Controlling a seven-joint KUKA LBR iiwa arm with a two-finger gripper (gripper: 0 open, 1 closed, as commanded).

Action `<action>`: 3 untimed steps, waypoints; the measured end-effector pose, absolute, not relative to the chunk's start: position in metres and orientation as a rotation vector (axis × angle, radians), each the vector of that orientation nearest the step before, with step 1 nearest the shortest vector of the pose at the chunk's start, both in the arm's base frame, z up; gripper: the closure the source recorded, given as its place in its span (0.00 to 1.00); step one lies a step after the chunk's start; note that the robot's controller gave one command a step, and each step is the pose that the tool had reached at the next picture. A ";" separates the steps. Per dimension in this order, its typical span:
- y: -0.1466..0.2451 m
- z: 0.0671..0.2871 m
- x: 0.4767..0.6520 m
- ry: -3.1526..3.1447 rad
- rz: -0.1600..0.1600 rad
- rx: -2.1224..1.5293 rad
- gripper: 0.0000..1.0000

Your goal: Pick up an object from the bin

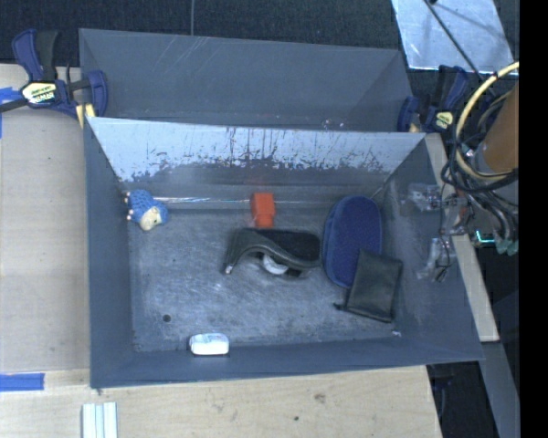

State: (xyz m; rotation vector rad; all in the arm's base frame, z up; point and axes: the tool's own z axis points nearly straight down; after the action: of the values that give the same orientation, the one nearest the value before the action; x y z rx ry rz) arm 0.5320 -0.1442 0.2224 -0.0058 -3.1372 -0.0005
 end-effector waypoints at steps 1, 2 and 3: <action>-0.158 0.066 0.495 -3.134 0.000 -0.167 0.00; -0.145 0.101 0.519 -3.125 0.001 -0.383 0.00; -0.139 0.117 0.507 -3.106 0.000 -0.482 0.00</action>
Offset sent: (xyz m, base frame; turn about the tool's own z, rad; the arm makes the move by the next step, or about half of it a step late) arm -0.0350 -0.0134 -0.1524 0.1014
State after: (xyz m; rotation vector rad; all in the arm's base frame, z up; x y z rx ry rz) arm 0.5068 -0.1393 0.1169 -0.4821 -3.1056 -0.0001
